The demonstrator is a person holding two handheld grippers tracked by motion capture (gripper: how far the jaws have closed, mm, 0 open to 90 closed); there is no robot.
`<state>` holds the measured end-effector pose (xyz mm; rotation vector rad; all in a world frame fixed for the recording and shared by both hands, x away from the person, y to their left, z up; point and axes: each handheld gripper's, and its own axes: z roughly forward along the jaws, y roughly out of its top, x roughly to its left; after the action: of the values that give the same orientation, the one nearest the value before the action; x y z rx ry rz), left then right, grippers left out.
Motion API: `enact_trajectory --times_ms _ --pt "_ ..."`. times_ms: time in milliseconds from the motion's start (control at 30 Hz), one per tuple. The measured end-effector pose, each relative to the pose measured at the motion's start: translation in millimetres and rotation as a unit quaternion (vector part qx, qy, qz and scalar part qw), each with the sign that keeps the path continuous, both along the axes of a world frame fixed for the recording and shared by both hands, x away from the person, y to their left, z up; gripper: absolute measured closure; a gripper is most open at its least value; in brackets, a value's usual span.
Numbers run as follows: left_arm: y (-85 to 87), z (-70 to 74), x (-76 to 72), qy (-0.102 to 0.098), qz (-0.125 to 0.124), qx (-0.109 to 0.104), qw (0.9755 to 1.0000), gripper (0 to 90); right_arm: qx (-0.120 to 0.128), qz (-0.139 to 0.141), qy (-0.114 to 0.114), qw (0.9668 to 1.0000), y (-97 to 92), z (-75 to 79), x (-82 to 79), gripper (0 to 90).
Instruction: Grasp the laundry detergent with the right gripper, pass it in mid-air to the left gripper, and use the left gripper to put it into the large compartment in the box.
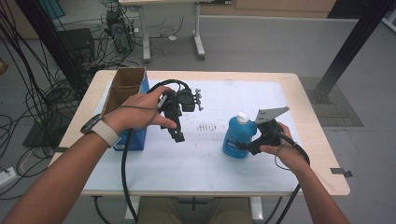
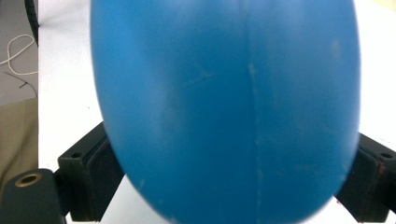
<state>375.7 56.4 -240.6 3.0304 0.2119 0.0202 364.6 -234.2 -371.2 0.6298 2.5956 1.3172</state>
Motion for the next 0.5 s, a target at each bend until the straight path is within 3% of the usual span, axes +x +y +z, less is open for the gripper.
enact_trajectory --times_ms 500 --pt "-0.4 -0.4 0.3 0.001 0.001 0.002 1.0000 9.8 0.009 0.004 -0.003 0.9999 -0.1 -5.5 1.0 14.9"
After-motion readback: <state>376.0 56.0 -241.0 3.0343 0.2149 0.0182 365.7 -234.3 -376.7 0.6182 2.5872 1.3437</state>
